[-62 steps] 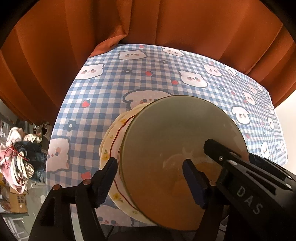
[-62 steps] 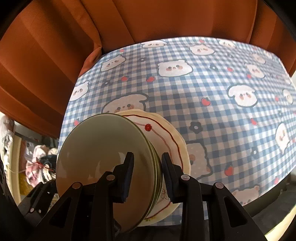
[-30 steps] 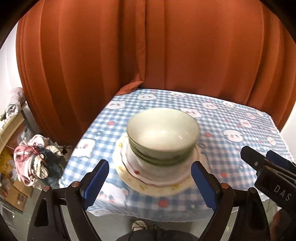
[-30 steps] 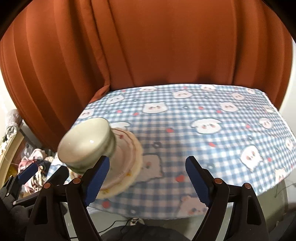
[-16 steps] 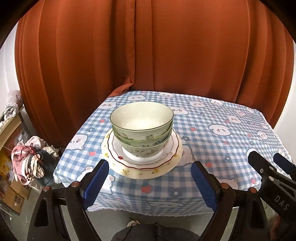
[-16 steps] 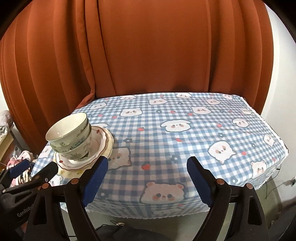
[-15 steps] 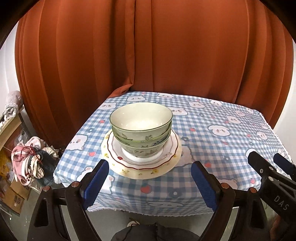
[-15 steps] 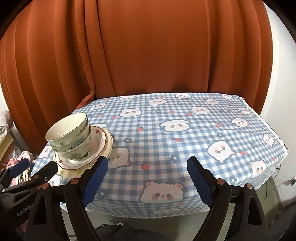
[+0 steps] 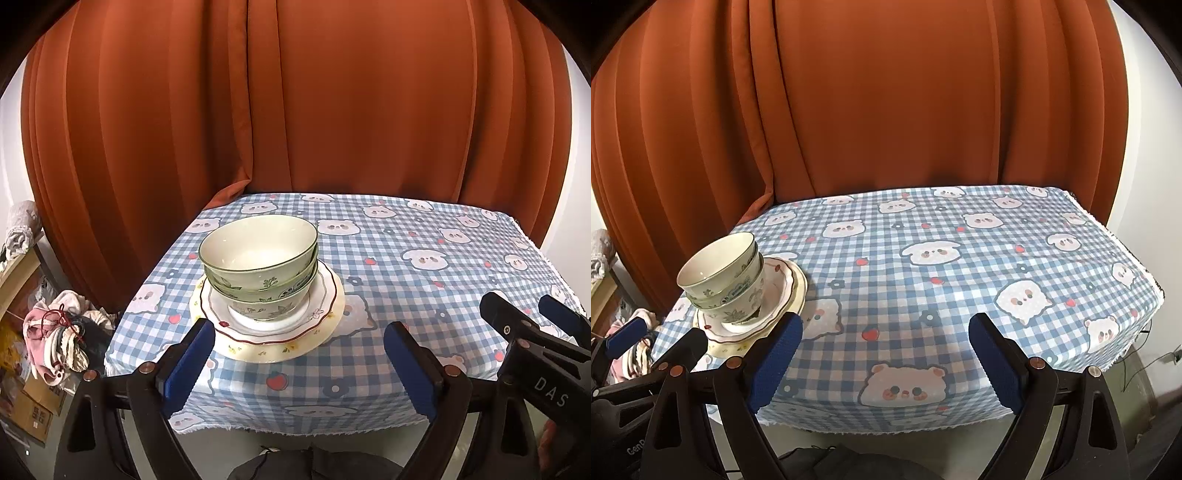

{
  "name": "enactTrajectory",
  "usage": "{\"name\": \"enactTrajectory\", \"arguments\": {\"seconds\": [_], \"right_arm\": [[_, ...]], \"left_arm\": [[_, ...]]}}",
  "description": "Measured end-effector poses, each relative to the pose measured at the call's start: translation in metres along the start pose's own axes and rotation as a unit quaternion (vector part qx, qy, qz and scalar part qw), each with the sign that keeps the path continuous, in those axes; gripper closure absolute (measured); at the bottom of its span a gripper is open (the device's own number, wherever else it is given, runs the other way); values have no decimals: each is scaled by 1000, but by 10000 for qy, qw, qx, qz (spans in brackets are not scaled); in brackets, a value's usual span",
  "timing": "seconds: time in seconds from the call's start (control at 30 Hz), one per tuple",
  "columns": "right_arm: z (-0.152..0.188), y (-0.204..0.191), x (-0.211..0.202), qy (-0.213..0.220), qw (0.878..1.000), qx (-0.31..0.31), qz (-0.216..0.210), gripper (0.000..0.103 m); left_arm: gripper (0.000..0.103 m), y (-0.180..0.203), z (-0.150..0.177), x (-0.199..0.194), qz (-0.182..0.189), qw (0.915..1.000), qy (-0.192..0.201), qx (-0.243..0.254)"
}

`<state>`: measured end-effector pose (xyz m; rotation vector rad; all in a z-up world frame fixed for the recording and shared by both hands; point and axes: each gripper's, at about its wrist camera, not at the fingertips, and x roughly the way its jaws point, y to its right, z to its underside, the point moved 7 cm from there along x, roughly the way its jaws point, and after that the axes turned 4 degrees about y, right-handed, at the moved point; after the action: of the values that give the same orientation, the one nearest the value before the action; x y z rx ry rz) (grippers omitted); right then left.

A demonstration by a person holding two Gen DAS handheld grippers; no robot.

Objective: Organize plates and bowls

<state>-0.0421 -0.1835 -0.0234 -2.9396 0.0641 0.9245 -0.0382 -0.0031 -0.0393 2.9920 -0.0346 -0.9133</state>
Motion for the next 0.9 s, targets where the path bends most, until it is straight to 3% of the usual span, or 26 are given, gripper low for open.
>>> {"name": "enactTrajectory", "arguments": {"seconds": [0.9], "right_arm": [[1,8,3,-37,10000,-28,42,10]], "left_arm": [[6,8,1,4,-31,10000,-40,-71]]}}
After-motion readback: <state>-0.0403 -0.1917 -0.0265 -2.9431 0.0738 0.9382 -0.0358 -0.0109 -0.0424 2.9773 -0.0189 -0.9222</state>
